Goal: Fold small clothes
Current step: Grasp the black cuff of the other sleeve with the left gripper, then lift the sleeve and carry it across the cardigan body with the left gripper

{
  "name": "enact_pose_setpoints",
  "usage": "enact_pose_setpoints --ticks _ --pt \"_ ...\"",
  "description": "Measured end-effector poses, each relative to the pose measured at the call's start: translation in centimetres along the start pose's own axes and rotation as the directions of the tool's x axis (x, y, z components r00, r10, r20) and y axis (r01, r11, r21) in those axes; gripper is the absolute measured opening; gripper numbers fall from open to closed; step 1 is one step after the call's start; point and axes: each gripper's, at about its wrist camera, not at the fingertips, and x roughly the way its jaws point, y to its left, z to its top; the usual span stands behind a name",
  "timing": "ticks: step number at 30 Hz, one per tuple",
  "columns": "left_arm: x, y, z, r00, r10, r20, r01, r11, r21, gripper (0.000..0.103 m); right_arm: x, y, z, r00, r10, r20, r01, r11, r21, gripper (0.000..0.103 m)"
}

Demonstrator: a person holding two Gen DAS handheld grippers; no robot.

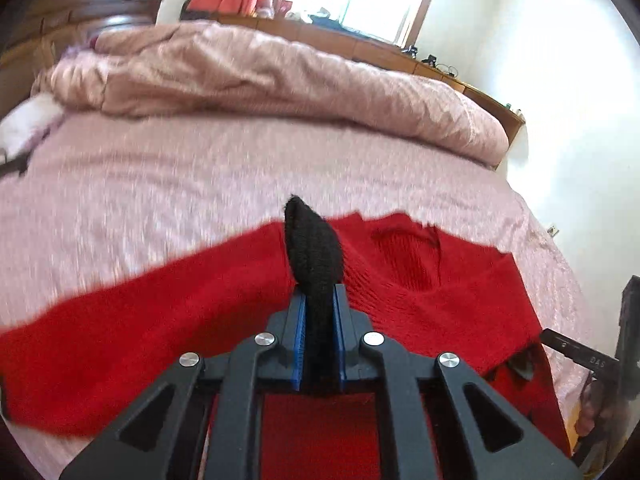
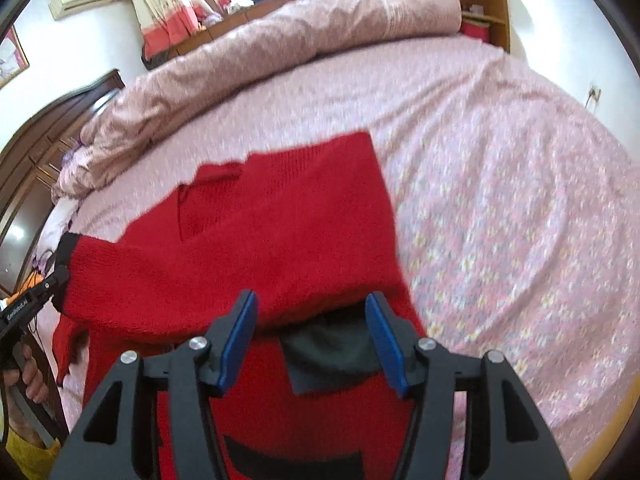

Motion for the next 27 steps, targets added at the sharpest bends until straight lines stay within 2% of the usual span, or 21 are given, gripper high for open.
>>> enact_pose_setpoints --ticks 3,7,11,13,14,15,16,18,20,23,27 --pt "0.0 -0.6 1.9 0.999 -0.015 0.033 0.014 1.0 0.022 0.005 0.5 0.4 1.3 1.0 -0.011 0.022 0.012 1.0 -0.026 0.059" --pt "0.6 -1.2 3.0 0.998 0.016 0.066 -0.021 0.997 0.075 0.005 2.9 0.0 3.2 0.998 -0.065 0.009 0.065 0.998 -0.027 0.059" --pt "2.4 0.0 2.6 0.999 0.043 0.026 -0.045 0.997 0.065 0.005 6.5 -1.3 4.0 0.991 -0.127 -0.051 0.127 0.992 -0.01 0.059" --pt "3.8 0.9 1.7 0.998 0.066 -0.012 -0.065 0.997 0.047 0.005 7.9 -2.4 4.0 0.993 -0.091 -0.077 0.093 0.995 0.024 0.059" --pt "4.4 1.5 1.3 0.997 0.072 -0.032 -0.071 0.997 0.036 0.005 7.9 -2.7 3.9 0.996 -0.071 -0.054 0.073 0.997 0.035 0.055" --pt "5.3 2.2 0.8 0.995 0.077 -0.059 -0.076 0.997 0.02 0.005 7.7 -2.9 4.0 0.997 -0.06 -0.046 0.061 0.998 0.034 0.04" --pt "5.8 2.6 0.5 0.994 0.078 -0.074 -0.078 0.997 0.007 0.005 7.7 -3.0 4.0 0.998 -0.047 -0.046 0.048 0.998 0.039 0.029" --pt "6.3 3.3 0.3 0.994 0.065 -0.084 -0.068 0.997 -0.028 0.005 7.3 -3.5 4.0 0.999 -0.021 -0.039 0.024 0.997 0.075 0.019" --pt "6.1 3.6 0.4 0.997 0.048 -0.064 -0.051 0.998 -0.047 0.005 6.4 -3.8 4.0 1.0 -0.023 0.006 0.022 0.994 0.11 0.017" --pt "6.8 3.3 0.5 0.996 0.064 -0.058 -0.065 0.998 -0.019 0.005 6.2 -4.1 3.6 0.998 -0.048 0.029 0.044 0.991 0.129 0.016" --pt "10.1 3.9 -0.4 0.978 0.109 -0.175 -0.111 0.994 -0.002 0.009 7.0 -4.1 3.4 0.997 -0.071 0.017 0.069 0.991 0.112 0.021"
